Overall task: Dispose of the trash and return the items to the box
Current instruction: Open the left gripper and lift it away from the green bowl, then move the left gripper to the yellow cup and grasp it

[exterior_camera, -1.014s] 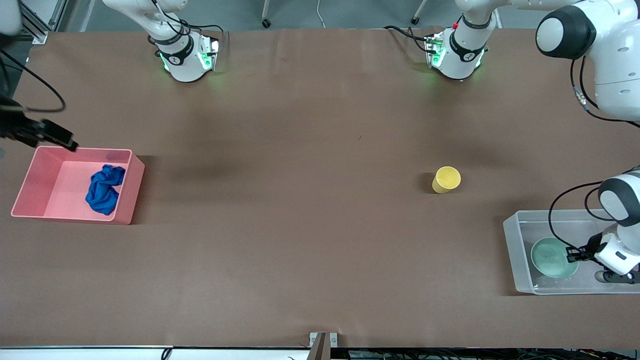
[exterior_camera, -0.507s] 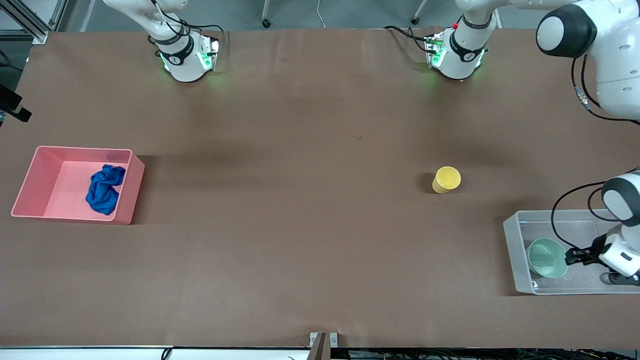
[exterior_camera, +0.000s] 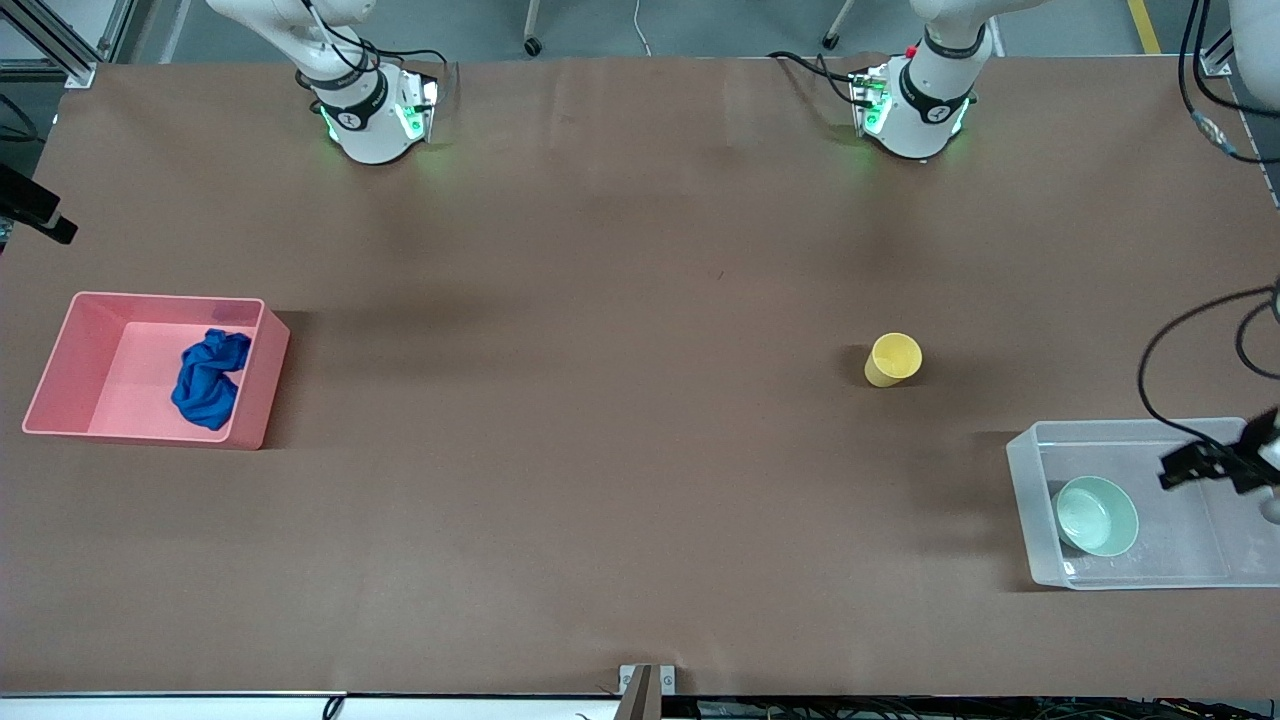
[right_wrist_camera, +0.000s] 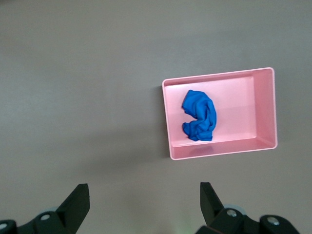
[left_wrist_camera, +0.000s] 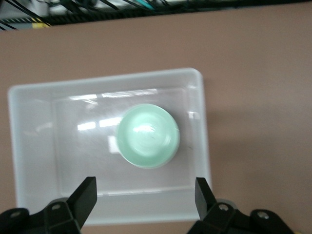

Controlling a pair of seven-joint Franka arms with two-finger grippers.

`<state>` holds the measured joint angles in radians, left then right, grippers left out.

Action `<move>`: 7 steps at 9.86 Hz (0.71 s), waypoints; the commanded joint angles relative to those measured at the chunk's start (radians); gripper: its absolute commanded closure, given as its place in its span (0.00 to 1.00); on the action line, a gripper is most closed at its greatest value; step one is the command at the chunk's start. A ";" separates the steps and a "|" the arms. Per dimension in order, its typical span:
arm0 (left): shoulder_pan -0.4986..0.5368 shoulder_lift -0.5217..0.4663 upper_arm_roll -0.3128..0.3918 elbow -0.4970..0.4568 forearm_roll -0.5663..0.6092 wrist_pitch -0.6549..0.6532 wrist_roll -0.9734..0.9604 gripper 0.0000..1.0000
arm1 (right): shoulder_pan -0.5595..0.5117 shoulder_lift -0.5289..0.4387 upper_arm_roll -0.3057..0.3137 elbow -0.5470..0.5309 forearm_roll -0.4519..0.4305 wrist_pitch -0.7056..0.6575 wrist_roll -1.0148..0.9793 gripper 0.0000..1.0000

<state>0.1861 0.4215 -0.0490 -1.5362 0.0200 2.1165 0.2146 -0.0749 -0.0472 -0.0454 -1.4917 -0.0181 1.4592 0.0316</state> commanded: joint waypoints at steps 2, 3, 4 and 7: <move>-0.054 -0.211 -0.070 -0.374 0.021 0.034 -0.145 0.11 | 0.014 -0.029 0.007 -0.036 -0.028 0.030 0.002 0.00; -0.054 -0.240 -0.109 -0.443 0.021 0.039 -0.180 0.11 | 0.012 -0.028 0.006 -0.035 -0.026 0.032 0.002 0.00; -0.053 -0.250 -0.145 -0.493 0.021 0.039 -0.210 0.11 | 0.010 -0.028 0.006 -0.035 -0.020 0.032 0.004 0.00; -0.054 -0.242 -0.222 -0.596 0.020 0.077 -0.251 0.12 | 0.009 -0.026 -0.001 -0.036 -0.003 0.047 -0.002 0.00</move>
<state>0.1242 0.1804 -0.2532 -2.0605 0.0206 2.1528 -0.0211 -0.0627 -0.0473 -0.0462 -1.4958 -0.0286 1.4863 0.0313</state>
